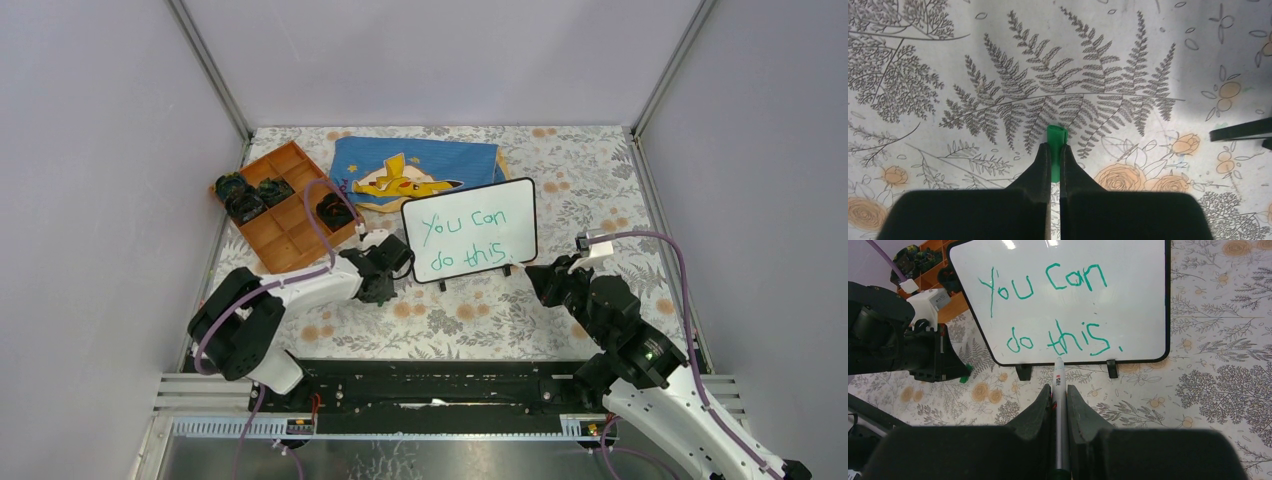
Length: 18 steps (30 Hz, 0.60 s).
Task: Write a sentence on the whiteboard
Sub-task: Close the whiteboard marker at the center of the board.
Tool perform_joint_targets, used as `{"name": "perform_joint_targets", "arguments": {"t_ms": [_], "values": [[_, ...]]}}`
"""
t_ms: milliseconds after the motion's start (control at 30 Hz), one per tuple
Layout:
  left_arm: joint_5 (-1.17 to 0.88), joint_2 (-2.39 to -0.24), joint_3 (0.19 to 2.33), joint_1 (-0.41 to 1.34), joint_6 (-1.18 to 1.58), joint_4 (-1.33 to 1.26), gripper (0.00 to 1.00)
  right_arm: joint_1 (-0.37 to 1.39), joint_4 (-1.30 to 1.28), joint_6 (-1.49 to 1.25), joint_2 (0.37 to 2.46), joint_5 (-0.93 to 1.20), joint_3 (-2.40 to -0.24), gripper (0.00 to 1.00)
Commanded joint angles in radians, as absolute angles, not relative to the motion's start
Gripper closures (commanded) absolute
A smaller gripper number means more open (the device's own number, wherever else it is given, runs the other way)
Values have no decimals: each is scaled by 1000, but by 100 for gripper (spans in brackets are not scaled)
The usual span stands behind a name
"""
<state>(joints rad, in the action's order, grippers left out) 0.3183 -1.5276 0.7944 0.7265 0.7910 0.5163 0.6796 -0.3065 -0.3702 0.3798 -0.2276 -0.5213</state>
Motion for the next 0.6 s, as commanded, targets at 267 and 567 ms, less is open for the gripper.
{"name": "perform_joint_targets", "arguments": {"t_ms": [267, 567], "values": [[367, -1298, 885, 733, 820, 749, 100, 675, -276, -349, 399, -230, -568, 100], [327, -1032, 1061, 732, 730, 633, 100, 675, -83, -288, 496, -116, -670, 100]]}}
